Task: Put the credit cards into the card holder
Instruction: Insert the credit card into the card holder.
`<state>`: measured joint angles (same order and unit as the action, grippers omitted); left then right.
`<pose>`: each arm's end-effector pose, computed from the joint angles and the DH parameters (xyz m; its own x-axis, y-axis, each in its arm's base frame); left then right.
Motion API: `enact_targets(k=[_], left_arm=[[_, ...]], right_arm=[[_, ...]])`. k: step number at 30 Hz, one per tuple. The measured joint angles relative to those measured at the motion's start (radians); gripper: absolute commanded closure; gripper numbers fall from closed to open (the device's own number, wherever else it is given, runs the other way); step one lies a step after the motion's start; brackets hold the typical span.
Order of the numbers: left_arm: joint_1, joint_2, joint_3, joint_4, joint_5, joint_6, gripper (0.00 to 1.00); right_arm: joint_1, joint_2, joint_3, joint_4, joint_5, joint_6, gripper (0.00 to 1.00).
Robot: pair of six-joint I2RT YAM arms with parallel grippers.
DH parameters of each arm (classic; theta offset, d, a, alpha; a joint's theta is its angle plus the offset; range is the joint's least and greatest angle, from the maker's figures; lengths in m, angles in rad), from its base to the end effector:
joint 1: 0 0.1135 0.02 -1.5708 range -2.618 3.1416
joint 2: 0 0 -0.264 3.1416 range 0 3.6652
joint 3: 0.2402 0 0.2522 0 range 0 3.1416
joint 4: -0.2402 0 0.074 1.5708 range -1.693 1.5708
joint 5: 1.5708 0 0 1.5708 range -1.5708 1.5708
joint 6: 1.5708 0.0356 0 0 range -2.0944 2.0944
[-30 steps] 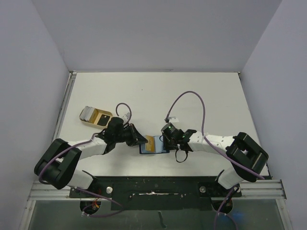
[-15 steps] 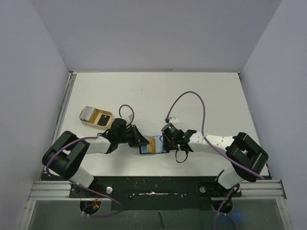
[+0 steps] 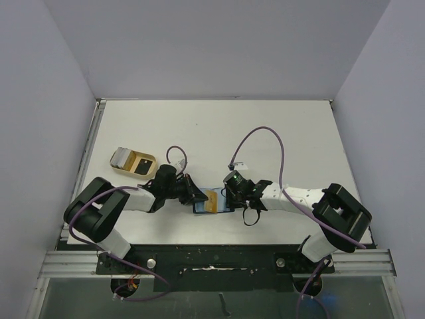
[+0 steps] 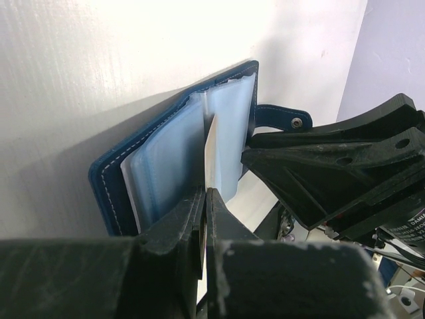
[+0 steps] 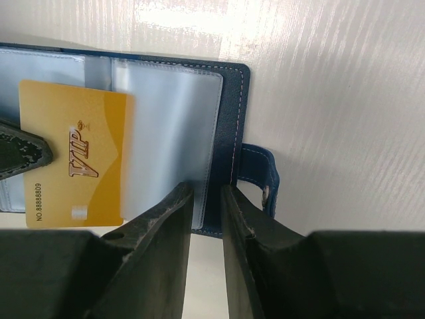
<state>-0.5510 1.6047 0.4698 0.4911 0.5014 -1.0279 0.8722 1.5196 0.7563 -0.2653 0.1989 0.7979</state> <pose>0.2219 -0.1564 0.1175 -0.9377 -0.3050 -0.1662 -0.0315 0.5511 -0.8339 0.1862 0.2108 0.1579 -0.8751 0.0493 -0.4815 -0.0839 0.9643 0.2512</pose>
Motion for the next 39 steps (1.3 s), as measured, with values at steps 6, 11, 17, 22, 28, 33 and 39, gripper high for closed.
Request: enact_targets(k=[6,11,17,22,28,33,39], left_arm=[[0.000,0.021,0.000,0.002,-0.007,0.000,1.00],[0.000,0.034,0.000,0.014,-0.008,0.000,1.00],[-0.004,0.043,0.000,0.031,-0.021,-0.008,1.00],[-0.006,0.043,0.000,0.047,-0.031,-0.025,1.00],[-0.011,0.047,-0.010,0.096,-0.046,-0.061,1.00],[-0.023,0.071,-0.031,0.153,-0.053,-0.097,1.00],[-0.043,0.097,-0.039,0.212,-0.058,-0.130,1.00]], right_arm=[[0.000,0.000,0.000,0.000,0.000,0.000,0.75],[0.000,0.000,0.000,0.000,0.000,0.000,0.74],[0.000,0.000,0.000,0.000,0.000,0.000,0.75],[0.000,0.000,0.000,0.000,0.000,0.000,0.75],[0.000,0.000,0.000,0.000,0.000,0.000,0.75],[0.000,0.000,0.000,0.000,0.000,0.000,0.74],[0.000,0.000,-0.001,0.002,0.000,0.000,0.74]])
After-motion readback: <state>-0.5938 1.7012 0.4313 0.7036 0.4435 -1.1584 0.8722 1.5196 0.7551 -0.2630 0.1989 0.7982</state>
